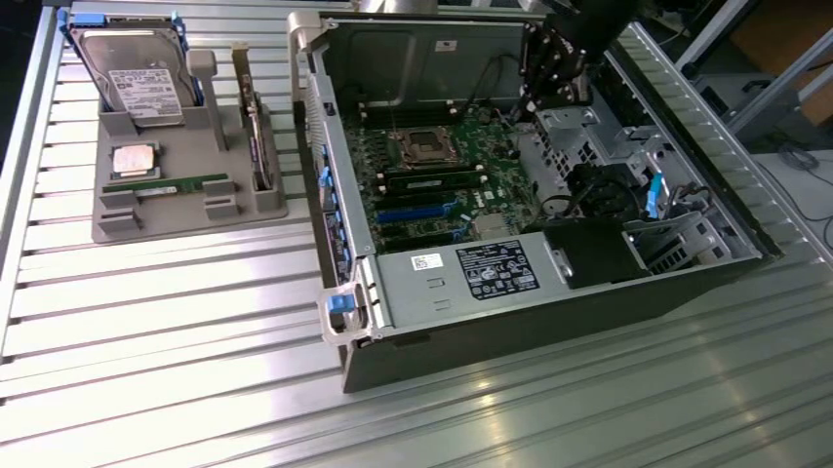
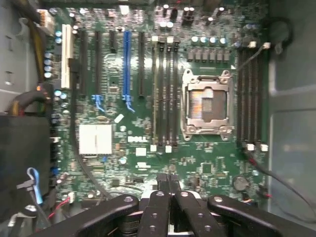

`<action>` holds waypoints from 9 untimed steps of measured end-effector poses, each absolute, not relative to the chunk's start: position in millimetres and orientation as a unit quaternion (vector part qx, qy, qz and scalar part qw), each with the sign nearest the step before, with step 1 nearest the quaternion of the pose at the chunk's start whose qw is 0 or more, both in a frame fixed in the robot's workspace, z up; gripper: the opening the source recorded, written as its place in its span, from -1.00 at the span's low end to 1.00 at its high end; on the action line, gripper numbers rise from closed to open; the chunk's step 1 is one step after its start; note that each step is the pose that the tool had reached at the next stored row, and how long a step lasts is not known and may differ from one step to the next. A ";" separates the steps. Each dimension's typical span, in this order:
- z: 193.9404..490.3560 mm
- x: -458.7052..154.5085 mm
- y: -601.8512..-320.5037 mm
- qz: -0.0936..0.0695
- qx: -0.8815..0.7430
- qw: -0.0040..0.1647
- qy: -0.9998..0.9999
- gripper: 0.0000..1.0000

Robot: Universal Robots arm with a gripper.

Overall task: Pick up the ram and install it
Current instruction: 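Insert the ram into the slot, then press down the ram until it locks into place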

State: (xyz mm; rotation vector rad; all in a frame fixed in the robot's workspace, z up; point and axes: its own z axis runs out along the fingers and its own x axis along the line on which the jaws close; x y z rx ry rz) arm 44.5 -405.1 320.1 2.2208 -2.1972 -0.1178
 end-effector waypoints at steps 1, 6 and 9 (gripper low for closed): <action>320.1 45.2 -405.1 -0.038 0.710 0.008 -0.703 -0.79; 320.1 49.6 -405.2 -0.038 0.710 0.008 -0.703 -0.79; 320.1 49.7 -405.2 -0.038 0.710 0.008 -0.703 -0.79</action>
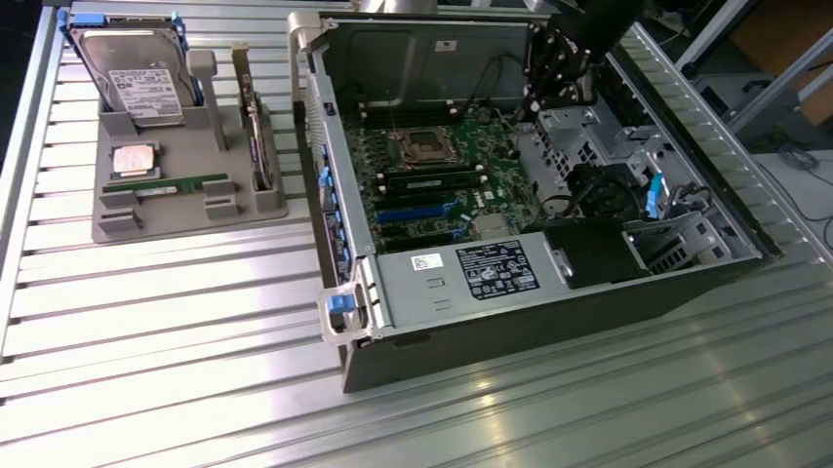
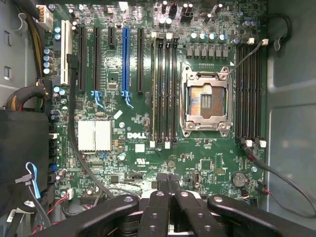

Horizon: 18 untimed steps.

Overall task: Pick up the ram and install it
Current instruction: 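Press down the ram until it locks into place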

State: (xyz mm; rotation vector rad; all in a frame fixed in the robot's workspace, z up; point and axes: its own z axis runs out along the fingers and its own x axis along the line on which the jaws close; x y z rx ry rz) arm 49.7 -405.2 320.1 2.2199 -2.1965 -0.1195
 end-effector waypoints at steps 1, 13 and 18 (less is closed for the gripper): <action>320.1 49.7 -405.2 -0.038 0.710 0.008 -0.703 -0.79; 297.3 30.2 -405.2 -0.038 0.710 0.008 -0.703 -0.79; 286.5 29.7 -405.2 -0.038 0.711 0.008 -0.703 -0.79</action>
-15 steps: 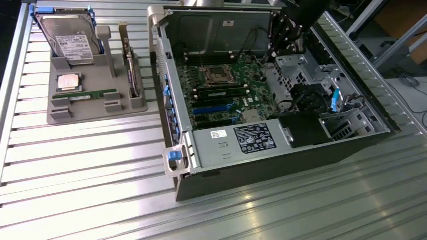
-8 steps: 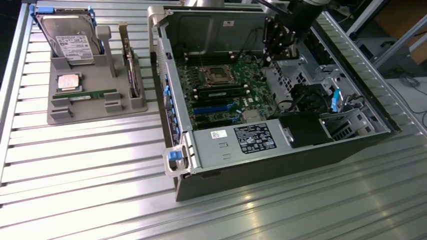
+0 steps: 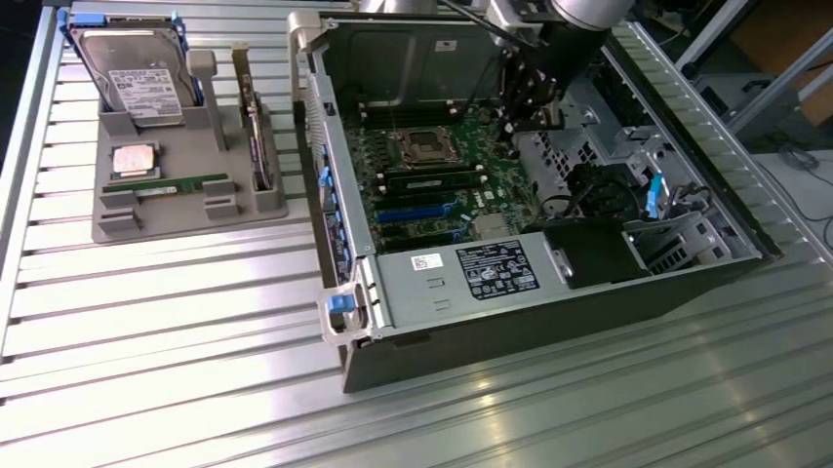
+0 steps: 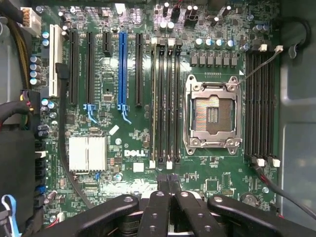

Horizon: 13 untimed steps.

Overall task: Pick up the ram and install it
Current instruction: 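Press down the ram until it locks into place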

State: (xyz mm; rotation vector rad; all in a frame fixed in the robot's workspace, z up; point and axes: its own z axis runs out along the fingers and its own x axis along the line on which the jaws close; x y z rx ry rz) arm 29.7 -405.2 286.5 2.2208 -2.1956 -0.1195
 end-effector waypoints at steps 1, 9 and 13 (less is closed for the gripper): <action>284.3 29.7 -405.1 -0.038 0.711 0.008 -0.703 -0.79; 263.1 25.9 -405.2 -0.038 0.713 0.008 -0.700 -0.79; 257.1 22.9 -405.2 -0.038 0.715 0.008 -0.698 -0.79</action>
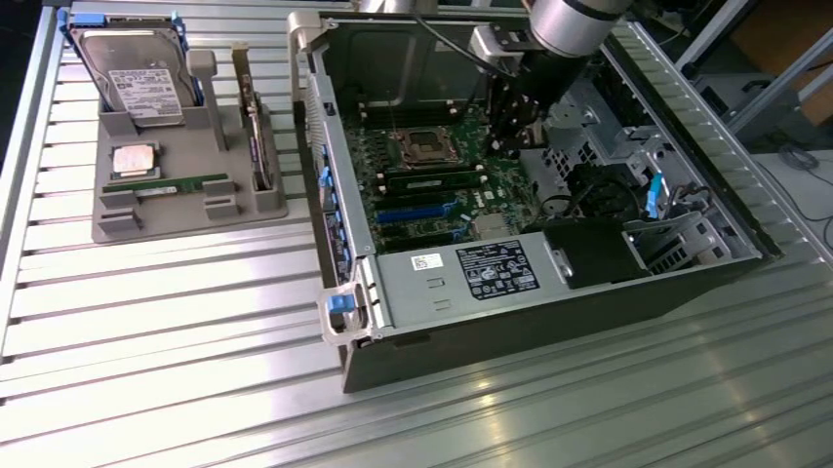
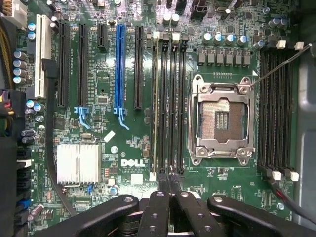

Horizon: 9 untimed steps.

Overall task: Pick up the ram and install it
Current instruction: 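Press down the ram until it locks into place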

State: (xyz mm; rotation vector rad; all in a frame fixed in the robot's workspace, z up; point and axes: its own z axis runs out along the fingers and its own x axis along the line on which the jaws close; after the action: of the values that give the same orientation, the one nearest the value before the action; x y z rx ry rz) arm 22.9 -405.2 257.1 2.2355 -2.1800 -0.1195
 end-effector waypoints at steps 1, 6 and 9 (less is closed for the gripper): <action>255.4 22.9 -405.3 -0.038 0.716 0.008 -0.697 -0.79; 252.8 22.8 -409.8 -0.037 0.717 0.009 -0.696 -0.79; 251.0 22.8 -412.0 -0.037 0.719 0.010 -0.694 -0.79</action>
State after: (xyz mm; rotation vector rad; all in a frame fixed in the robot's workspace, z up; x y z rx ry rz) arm 22.8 -412.0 251.0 2.2443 -2.1673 -0.1155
